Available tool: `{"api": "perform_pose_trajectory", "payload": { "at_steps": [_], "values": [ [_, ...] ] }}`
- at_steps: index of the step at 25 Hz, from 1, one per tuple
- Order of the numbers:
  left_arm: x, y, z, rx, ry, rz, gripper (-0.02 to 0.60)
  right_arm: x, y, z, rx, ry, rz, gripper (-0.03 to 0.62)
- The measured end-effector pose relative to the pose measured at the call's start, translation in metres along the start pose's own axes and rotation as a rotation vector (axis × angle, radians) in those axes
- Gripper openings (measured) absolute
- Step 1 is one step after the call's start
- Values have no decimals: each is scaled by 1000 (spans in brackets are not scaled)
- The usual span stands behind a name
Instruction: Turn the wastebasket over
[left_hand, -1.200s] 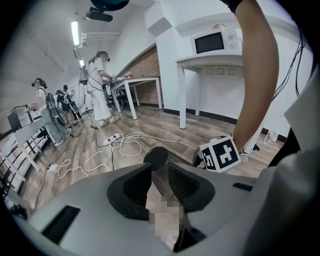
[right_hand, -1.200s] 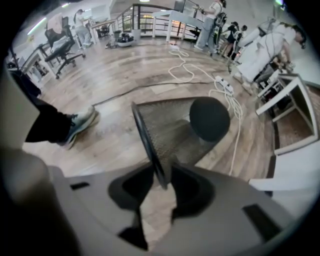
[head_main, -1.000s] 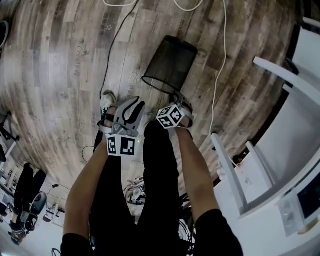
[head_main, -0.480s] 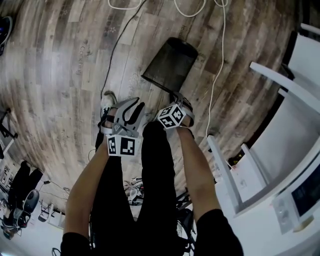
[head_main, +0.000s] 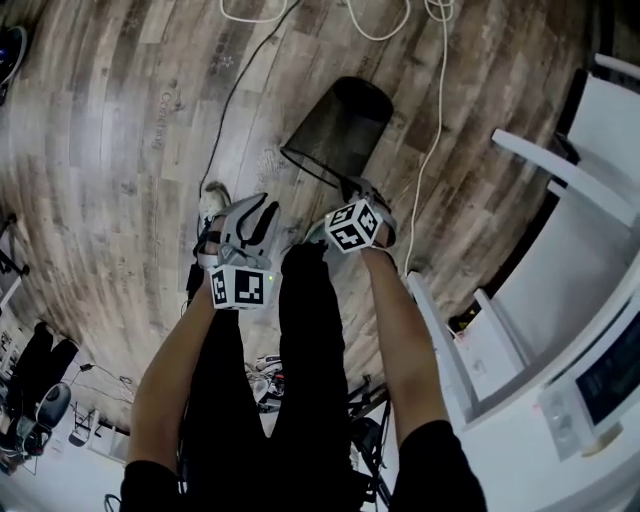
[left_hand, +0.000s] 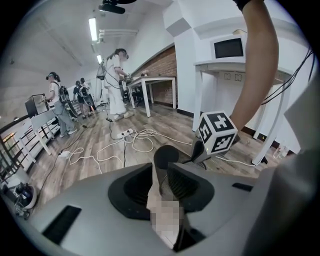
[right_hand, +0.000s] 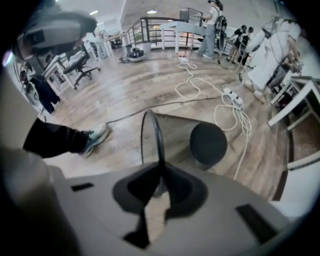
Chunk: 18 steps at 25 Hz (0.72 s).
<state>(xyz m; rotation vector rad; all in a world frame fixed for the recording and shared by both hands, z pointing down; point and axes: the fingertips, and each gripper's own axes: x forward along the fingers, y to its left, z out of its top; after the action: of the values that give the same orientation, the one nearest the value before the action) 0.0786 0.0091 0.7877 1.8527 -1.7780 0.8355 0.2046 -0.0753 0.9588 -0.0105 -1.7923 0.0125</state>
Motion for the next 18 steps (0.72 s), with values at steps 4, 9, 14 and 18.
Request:
{"api": "perform_pose_trajectory", "payload": {
  "at_steps": [4,9,14,18],
  "values": [
    [1,6,-3,-38,7,18,124,-9,-14,9,46,-23,19,57],
    [3,11,-8,-89,5,35,120,-18,-25,18,133,-46,46,57],
    [9,17,-18,-164,27,47,120,-28,-26,29,225,-62,96,57],
    [14,15,-25,-216,48,45,120,-34,-28,34,317,-70,142,57]
  ]
}}
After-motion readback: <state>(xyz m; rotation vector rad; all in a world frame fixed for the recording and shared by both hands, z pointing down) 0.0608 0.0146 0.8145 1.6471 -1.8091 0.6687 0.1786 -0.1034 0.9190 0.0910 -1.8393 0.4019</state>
